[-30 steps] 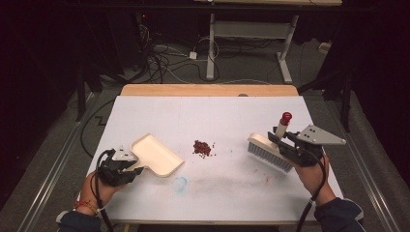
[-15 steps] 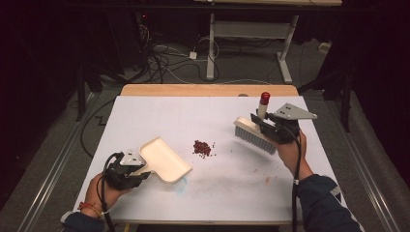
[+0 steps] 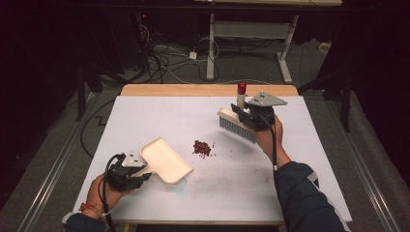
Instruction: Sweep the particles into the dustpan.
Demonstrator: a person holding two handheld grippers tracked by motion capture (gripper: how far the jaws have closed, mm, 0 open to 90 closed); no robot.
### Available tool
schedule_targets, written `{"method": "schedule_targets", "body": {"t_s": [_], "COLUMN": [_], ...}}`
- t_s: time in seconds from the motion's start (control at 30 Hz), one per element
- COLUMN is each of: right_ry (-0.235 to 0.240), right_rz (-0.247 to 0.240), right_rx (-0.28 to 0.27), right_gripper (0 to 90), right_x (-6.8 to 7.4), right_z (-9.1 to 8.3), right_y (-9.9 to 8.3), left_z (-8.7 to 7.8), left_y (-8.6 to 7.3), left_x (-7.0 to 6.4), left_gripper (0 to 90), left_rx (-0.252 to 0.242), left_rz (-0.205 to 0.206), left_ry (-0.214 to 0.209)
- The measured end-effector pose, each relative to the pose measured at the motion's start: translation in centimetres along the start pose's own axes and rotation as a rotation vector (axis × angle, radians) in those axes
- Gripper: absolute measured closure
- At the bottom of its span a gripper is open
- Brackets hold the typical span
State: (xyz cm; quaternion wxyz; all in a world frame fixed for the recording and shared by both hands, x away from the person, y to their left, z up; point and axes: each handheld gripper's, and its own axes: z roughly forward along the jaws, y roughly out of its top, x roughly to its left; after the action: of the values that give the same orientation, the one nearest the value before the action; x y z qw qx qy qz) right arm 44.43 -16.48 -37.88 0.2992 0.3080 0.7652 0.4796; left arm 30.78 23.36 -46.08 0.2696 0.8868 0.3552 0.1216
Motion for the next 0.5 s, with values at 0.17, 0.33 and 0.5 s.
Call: {"method": "schedule_targets", "body": {"t_s": [0.17, 0.33, 0.5], "right_ry": [-0.003, 0.015, 0.031], "right_rz": [-0.004, 0.013, 0.031], "right_rx": [0.013, 0.041, 0.043], "right_gripper": [70.1, 70.0, 70.1], "right_x": [0.6, 1.1, 1.7], "right_z": [1.4, 2.8, 3.0], "right_y": [0.1, -0.6, -1.0], "left_z": [0.1, 0.2, 0.5], "left_y": [-0.1, 0.0, 0.1], "left_x": [0.0, -0.1, -0.2], "left_gripper": [63.2, 63.2, 63.2], "left_rx": [0.0, 0.003, 0.003], "left_rz": [0.0, 0.005, 0.011], "left_ry": [-0.004, -0.006, -0.015]}}
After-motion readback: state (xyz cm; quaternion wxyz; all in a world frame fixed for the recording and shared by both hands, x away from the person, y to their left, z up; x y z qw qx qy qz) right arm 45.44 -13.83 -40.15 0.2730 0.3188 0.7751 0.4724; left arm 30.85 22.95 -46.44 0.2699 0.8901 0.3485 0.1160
